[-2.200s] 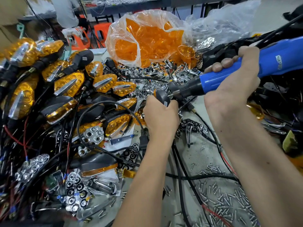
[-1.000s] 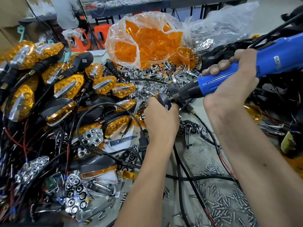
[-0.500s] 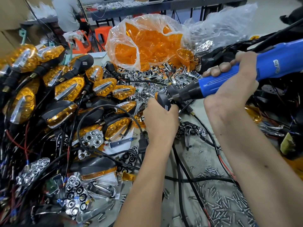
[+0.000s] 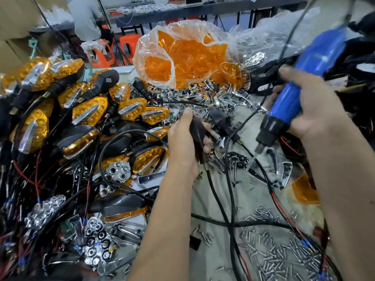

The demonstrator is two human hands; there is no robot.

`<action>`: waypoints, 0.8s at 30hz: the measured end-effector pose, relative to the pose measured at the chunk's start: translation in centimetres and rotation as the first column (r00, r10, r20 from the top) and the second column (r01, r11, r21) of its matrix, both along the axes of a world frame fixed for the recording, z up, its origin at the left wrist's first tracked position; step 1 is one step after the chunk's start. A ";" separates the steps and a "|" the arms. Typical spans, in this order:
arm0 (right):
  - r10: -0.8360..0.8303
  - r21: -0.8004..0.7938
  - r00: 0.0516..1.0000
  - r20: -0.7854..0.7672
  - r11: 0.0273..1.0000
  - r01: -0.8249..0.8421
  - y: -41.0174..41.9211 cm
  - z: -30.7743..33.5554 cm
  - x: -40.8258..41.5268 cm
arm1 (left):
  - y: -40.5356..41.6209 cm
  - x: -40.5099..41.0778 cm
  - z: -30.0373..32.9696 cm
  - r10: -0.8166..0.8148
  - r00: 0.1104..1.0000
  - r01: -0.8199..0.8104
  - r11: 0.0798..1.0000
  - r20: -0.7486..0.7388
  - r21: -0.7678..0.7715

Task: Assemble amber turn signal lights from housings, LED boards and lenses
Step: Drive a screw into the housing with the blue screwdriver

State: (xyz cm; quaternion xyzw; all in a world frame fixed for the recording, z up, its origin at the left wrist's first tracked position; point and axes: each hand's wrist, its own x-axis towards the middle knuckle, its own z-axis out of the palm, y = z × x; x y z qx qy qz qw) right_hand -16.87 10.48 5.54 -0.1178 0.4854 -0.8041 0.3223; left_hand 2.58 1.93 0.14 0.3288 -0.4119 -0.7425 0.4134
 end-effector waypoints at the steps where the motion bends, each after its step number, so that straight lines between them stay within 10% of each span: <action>1: 0.003 0.161 0.994 -0.106 0.987 0.014 -0.3 -0.6 -0.3 | 0.0 0.1 0.1 -0.006 1.000 0.006 1.000 -0.013 -0.001; 9: 0.326 0.693 0.709 -0.625 0.651 0.311 -1.5 -4.3 0.8 | 0.4 0.2 0.6 0.084 0.996 -0.085 0.993 -0.015 -0.076; 14: 0.400 0.510 0.318 -0.859 0.621 0.596 -1.6 -2.1 2.4 | 0.4 0.6 1.2 -0.106 0.959 0.126 0.990 -0.262 0.059; 18: 0.534 0.599 0.485 -0.692 0.800 -0.027 -1.9 -0.8 6.0 | 0.6 0.4 1.1 -0.259 0.949 0.236 0.962 -0.180 -0.140; 24: 0.465 0.406 0.633 -0.619 0.879 -0.249 -2.2 -1.4 6.3 | 0.5 0.7 0.9 -0.183 0.976 0.207 0.943 0.114 -0.259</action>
